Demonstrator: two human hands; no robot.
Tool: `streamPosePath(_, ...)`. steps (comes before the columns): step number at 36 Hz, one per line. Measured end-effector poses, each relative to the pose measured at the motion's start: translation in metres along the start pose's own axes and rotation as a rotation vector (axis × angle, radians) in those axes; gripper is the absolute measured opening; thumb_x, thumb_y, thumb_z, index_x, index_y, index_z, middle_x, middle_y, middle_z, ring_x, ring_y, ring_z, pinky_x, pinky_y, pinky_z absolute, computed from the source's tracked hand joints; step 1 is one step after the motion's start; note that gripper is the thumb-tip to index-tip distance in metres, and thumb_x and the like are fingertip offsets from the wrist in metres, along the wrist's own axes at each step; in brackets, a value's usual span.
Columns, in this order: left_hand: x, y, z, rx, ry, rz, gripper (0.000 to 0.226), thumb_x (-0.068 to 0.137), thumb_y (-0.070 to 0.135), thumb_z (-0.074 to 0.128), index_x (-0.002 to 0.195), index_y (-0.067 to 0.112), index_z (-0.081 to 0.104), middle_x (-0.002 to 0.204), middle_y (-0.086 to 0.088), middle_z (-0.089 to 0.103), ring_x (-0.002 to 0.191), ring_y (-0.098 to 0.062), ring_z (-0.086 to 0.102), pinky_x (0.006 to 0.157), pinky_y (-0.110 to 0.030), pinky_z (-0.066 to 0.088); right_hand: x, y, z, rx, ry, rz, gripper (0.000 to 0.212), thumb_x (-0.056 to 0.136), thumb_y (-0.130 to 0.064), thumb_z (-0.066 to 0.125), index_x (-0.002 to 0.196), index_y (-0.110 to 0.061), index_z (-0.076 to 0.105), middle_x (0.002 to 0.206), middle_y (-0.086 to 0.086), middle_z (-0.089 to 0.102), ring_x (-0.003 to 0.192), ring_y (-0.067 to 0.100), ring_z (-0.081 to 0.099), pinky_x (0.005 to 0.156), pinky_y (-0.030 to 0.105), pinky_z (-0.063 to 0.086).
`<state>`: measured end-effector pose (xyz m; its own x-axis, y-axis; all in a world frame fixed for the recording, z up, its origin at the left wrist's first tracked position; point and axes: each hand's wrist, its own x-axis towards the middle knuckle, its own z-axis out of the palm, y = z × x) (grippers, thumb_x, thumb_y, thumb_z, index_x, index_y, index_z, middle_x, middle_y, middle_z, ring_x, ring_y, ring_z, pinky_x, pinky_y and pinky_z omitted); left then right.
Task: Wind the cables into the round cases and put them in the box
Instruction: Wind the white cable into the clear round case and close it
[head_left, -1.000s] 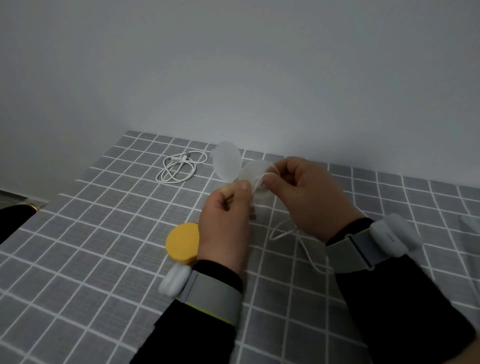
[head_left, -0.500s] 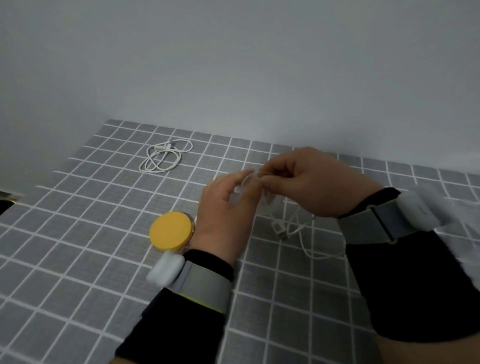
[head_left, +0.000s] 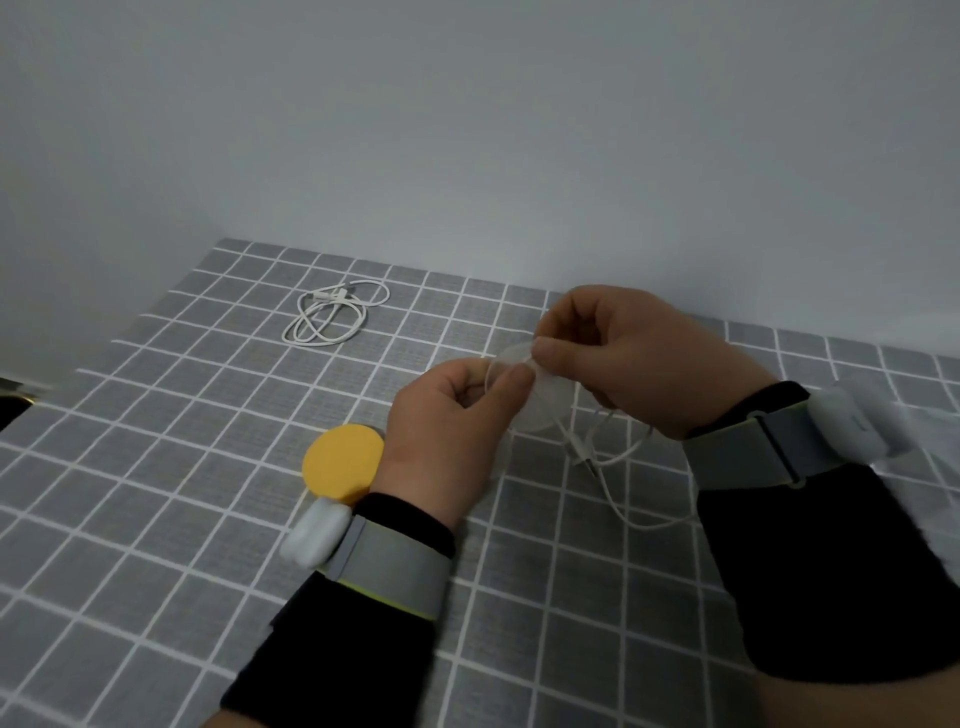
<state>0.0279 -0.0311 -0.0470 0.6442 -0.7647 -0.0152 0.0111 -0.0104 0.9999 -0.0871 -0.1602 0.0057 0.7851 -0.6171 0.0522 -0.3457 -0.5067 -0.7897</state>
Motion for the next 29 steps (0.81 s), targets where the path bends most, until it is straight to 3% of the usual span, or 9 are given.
streamPosePath(3,0.001,0.000,-0.001,-0.028,0.069,0.002,0.014,0.089,0.021,0.072,0.079,0.011,0.074,0.071,-0.006,0.074,0.065,-0.011,0.067,0.060,-0.027,0.052,0.000,0.000,0.001,0.019,0.022,-0.003,0.005,0.090,-0.028,0.070,0.094,-0.025,0.070,0.080,-0.008,0.067,0.050,-0.003,0.055,0.057,0.020,0.041)
streamPosePath(5,0.002,0.000,-0.002,-0.017,0.123,0.026,0.024,0.089,0.026,0.072,0.082,0.003,0.072,0.079,-0.023,0.071,0.068,-0.018,0.063,0.059,-0.037,0.053,0.000,0.000,0.003,-0.010,0.038,0.000,0.007,0.090,-0.029,0.069,0.096,-0.028,0.071,0.081,-0.008,0.067,0.053,-0.004,0.056,0.060,0.020,0.041)
streamPosePath(7,0.001,-0.001,-0.003,-0.021,0.178,0.040,0.028,0.088,0.029,0.072,0.085,0.001,0.072,0.085,-0.028,0.068,0.068,-0.022,0.061,0.062,-0.043,0.055,0.001,-0.002,0.005,-0.043,0.059,0.002,0.007,0.089,-0.031,0.069,0.096,-0.029,0.072,0.081,-0.009,0.068,0.055,-0.005,0.057,0.062,0.020,0.044)
streamPosePath(11,0.002,0.000,-0.002,-0.063,0.246,0.049,0.027,0.090,0.027,0.071,0.086,0.001,0.071,0.082,-0.027,0.069,0.067,-0.020,0.060,0.061,-0.037,0.054,0.000,-0.010,0.016,0.095,0.052,0.039,0.007,0.091,-0.023,0.068,0.096,-0.023,0.073,0.074,-0.003,0.072,0.046,0.003,0.057,0.050,0.023,0.050)
streamPosePath(14,0.003,-0.001,-0.003,-0.107,0.305,0.041,0.024,0.091,0.027,0.070,0.082,0.004,0.072,0.069,-0.013,0.066,0.062,-0.013,0.058,0.056,-0.026,0.050,0.003,-0.011,0.027,0.093,0.077,0.025,0.010,0.091,-0.028,0.068,0.090,-0.020,0.074,0.067,-0.004,0.071,0.049,0.004,0.058,0.057,0.032,0.051)
streamPosePath(16,0.005,-0.003,-0.005,-0.093,0.342,0.046,0.028,0.090,0.032,0.070,0.079,0.006,0.071,0.067,-0.009,0.061,0.061,-0.016,0.053,0.057,-0.030,0.047,0.004,-0.010,0.034,0.089,0.091,0.036,0.014,0.090,-0.032,0.068,0.086,-0.020,0.074,0.068,-0.006,0.072,0.052,0.002,0.058,0.062,0.034,0.051)
streamPosePath(20,0.007,-0.003,-0.008,-0.093,0.368,0.038,0.026,0.092,0.032,0.068,0.078,0.010,0.071,0.066,-0.006,0.062,0.059,-0.015,0.053,0.055,-0.029,0.047,0.005,-0.012,0.044,0.177,0.098,0.082,0.021,0.093,-0.030,0.066,0.080,-0.017,0.076,0.058,-0.013,0.069,0.046,0.001,0.050,0.054,0.022,0.040)
streamPosePath(24,0.006,0.001,-0.004,-0.212,0.291,0.003,0.019,0.093,0.024,0.067,0.093,0.006,0.071,0.064,0.002,0.067,0.056,-0.010,0.058,0.052,-0.027,0.051,0.003,-0.016,0.038,0.190,0.155,0.035,0.019,0.093,-0.023,0.067,0.079,-0.014,0.076,0.062,-0.010,0.072,0.045,0.002,0.051,0.049,0.014,0.039)
streamPosePath(29,0.003,0.008,0.001,-0.308,0.178,0.036,0.012,0.091,0.012,0.068,0.102,0.015,0.066,0.072,-0.006,0.068,0.063,-0.010,0.060,0.060,-0.024,0.053,0.002,-0.017,0.018,0.048,0.169,-0.062,0.016,0.092,-0.024,0.069,0.079,-0.017,0.077,0.072,-0.010,0.075,0.072,0.009,0.071,0.076,0.025,0.054)
